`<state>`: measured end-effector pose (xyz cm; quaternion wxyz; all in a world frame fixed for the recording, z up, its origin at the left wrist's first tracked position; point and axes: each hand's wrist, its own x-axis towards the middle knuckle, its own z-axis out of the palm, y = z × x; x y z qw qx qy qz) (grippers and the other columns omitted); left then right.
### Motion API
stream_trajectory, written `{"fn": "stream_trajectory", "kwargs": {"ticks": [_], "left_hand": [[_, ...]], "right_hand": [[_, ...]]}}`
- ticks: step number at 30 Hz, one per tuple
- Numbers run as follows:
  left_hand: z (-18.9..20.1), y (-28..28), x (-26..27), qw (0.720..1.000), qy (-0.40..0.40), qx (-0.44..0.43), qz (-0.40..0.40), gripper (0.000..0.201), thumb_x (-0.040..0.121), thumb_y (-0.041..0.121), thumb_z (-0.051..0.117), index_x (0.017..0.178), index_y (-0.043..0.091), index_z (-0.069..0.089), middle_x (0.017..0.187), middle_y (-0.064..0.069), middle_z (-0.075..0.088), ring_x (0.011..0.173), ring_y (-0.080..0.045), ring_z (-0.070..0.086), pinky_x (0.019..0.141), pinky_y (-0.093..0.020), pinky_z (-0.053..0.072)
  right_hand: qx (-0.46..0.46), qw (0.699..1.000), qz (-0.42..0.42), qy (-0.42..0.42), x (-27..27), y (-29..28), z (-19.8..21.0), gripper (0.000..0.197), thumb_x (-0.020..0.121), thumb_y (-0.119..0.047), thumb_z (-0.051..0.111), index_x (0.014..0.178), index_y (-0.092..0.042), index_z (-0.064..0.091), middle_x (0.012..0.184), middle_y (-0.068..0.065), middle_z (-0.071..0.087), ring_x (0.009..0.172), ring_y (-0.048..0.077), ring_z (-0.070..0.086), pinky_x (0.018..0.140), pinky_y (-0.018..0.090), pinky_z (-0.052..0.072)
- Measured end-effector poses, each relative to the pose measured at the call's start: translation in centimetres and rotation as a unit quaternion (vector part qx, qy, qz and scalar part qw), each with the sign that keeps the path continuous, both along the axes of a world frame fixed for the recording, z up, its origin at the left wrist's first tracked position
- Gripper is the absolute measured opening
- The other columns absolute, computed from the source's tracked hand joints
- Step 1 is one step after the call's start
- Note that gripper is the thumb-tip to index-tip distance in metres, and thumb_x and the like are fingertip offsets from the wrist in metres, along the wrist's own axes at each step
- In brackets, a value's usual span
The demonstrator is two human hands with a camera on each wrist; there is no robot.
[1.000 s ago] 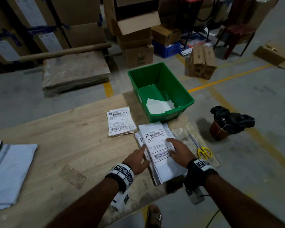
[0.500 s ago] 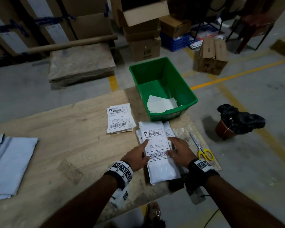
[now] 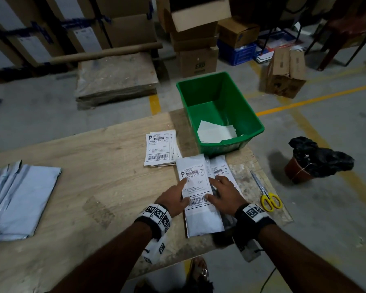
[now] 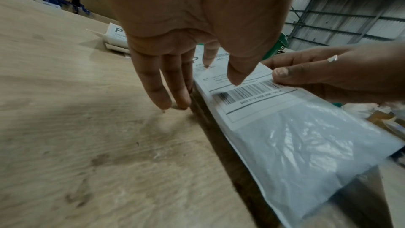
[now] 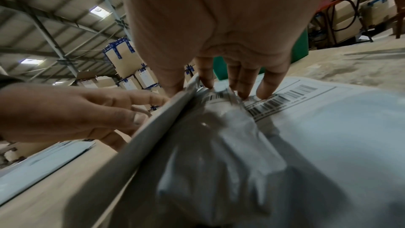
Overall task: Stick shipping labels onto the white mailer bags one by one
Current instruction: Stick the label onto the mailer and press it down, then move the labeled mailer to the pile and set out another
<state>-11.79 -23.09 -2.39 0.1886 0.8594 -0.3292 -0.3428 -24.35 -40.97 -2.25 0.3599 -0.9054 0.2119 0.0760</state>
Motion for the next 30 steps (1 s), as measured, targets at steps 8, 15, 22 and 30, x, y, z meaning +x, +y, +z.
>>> {"fn": "stream_trajectory", "kwargs": {"ticks": [8, 15, 22, 30], "left_hand": [[0.5, 0.0, -0.4, 0.980, -0.127, 0.121, -0.092, 0.079, 0.087, 0.063, 0.046, 0.151, 0.037, 0.008, 0.145, -0.009, 0.034, 0.126, -0.030, 0.043, 0.098, -0.044, 0.044], [0.1, 0.4, -0.1, 0.986, -0.108, 0.099, -0.081, 0.080, 0.088, 0.062, 0.047, 0.152, 0.034, 0.007, 0.146, -0.010, 0.035, 0.126, -0.029, 0.043, 0.101, -0.043, 0.043], [1.0, 2.0, 0.7, 0.992, -0.102, 0.036, -0.069, 0.070, 0.092, 0.052, 0.047, 0.152, 0.033, 0.015, 0.140, -0.007, 0.040, 0.125, -0.026, 0.044, 0.102, -0.041, 0.041], [2.4, 7.4, 4.0, 0.993, -0.117, -0.024, -0.015, 0.039, 0.094, 0.043, 0.048, 0.130, 0.028, 0.053, 0.125, 0.002, 0.059, 0.114, -0.018, 0.056, 0.098, -0.034, 0.044]], "right_hand": [[-0.024, 0.998, 0.020, 0.051, -0.4, -0.7, -0.3, 0.075, 0.083, -0.044, 0.066, 0.146, -0.020, 0.033, 0.146, 0.007, 0.037, 0.135, 0.025, 0.035, 0.108, 0.037, 0.035], [-0.008, 0.999, 0.028, 0.018, -0.4, -0.9, -0.4, 0.068, 0.085, -0.038, 0.067, 0.141, -0.013, 0.039, 0.141, 0.010, 0.043, 0.132, 0.027, 0.037, 0.107, 0.038, 0.035], [-0.044, 0.986, -0.016, -0.161, -0.3, -0.2, 1.2, 0.010, 0.084, -0.014, 0.065, 0.094, -0.013, 0.066, 0.094, 0.007, 0.059, 0.086, 0.026, 0.059, 0.078, 0.038, 0.050], [-0.036, 0.982, 0.068, -0.175, 3.4, 6.0, 4.4, 0.008, 0.087, -0.010, 0.061, 0.083, -0.015, 0.066, 0.083, -0.003, 0.059, 0.075, 0.011, 0.052, 0.070, 0.025, 0.042]]}}
